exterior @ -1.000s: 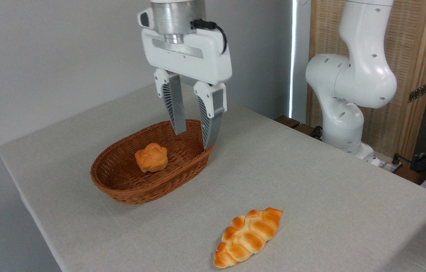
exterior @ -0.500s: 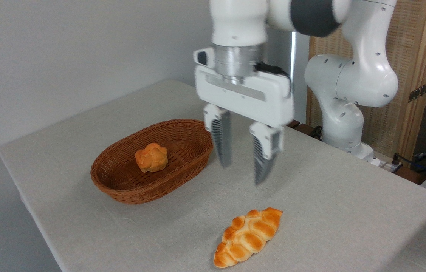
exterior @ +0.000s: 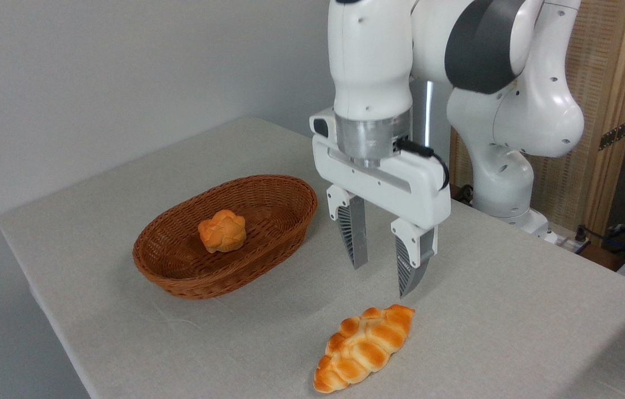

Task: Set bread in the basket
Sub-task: 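Lower the open gripper down around the braided bread roll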

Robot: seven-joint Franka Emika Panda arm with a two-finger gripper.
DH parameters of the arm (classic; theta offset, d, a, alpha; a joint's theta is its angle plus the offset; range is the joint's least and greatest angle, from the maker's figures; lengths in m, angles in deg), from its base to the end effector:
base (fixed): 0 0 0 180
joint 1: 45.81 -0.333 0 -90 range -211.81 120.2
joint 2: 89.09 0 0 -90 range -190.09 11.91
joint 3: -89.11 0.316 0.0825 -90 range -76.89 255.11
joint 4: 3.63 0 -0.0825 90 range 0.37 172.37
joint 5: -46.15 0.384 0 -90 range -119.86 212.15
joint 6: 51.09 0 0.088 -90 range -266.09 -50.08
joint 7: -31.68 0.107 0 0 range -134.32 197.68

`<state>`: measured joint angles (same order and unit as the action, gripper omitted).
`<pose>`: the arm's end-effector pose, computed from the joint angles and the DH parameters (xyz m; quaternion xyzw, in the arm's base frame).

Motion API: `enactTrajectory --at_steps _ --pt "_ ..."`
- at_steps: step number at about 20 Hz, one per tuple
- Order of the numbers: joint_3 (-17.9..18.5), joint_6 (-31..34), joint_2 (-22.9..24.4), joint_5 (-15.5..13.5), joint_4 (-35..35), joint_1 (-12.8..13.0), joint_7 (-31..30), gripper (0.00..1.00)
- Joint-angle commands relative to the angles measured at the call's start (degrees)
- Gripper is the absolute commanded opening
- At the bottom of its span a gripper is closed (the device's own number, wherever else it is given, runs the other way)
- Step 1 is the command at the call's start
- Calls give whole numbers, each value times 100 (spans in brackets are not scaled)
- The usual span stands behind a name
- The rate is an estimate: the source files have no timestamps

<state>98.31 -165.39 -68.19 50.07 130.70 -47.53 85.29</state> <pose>0.4305 0.0908 0.4728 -0.9243 0.3816 -0.0035 0.0054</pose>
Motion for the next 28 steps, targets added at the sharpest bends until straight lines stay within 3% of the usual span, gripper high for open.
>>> enactTrajectory --at_steps 1,10,13,20,22,28 --pt "125 -31 -7 100 278 49 53 100" --pt "258 -136 -270 135 454 75 53 100" --pt "266 -451 -393 153 454 181 53 100" --pt "284 -1111 -525 583 454 172 53 100" --pt "459 -1182 -534 820 454 181 53 100" --pt "469 -1314 -604 856 454 190 45 100"
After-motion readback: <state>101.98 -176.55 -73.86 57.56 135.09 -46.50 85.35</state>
